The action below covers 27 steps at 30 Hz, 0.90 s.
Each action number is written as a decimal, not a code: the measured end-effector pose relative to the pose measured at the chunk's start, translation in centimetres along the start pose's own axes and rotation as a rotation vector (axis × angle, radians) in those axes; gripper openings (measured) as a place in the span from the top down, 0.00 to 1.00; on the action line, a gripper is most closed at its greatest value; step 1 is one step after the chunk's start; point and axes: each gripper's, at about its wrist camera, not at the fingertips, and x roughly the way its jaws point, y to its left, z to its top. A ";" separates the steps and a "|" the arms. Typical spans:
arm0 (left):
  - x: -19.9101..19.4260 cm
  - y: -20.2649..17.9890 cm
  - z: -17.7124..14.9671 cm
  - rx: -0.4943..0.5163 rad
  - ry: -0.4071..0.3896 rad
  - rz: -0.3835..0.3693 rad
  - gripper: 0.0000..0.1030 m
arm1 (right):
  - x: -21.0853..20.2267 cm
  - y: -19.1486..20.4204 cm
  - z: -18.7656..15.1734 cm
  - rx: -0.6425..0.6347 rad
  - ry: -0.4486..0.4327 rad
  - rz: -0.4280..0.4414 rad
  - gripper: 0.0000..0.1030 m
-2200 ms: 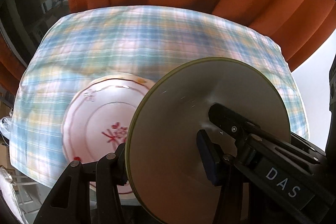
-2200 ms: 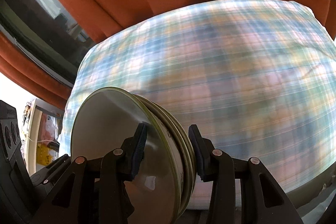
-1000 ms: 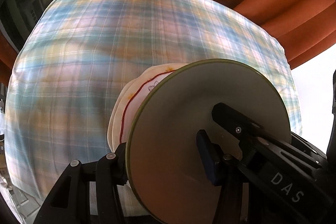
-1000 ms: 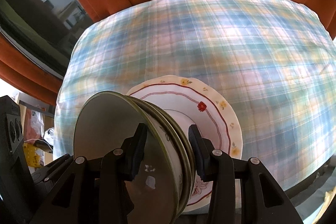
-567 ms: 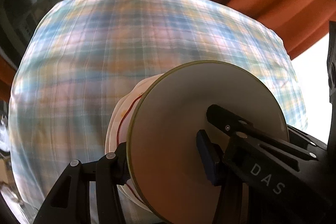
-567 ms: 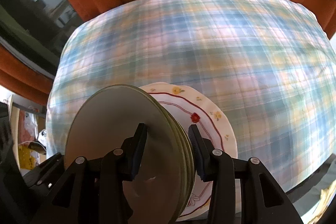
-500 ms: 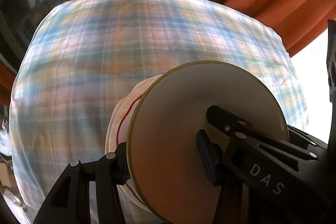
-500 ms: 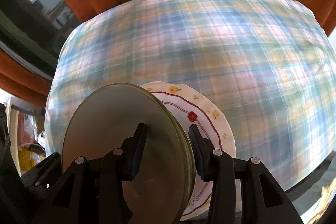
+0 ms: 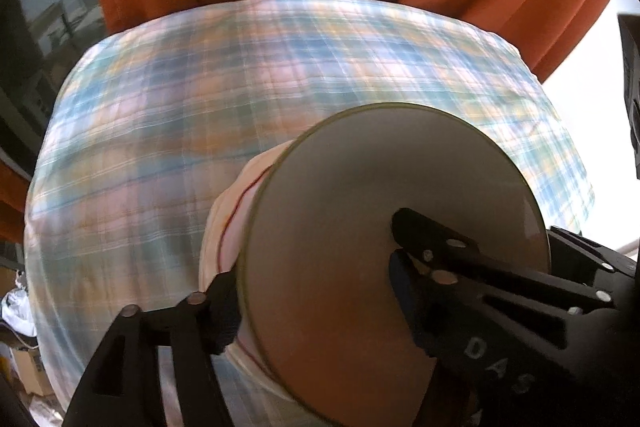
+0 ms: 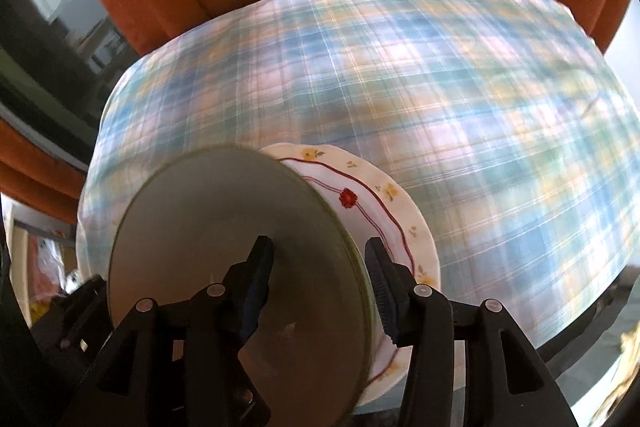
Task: Organize plates and bowls
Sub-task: 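Carry the nested white bowls with both grippers over the floral plate stack, then lower the bowl stack onto the plates and open both grippers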
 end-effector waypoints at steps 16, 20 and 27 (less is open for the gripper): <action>-7.5 -3.2 -3.2 -0.132 -0.318 0.191 0.20 | -7.1 -3.7 -1.6 -0.096 -0.233 0.133 0.23; -8.7 -5.6 -5.4 -0.141 -0.409 0.247 0.20 | -9.4 -6.0 -3.1 -0.116 -0.278 0.153 0.21; -8.1 -8.8 -8.9 -0.195 -0.456 0.281 0.20 | -11.4 -10.2 -6.7 -0.180 -0.369 0.119 0.19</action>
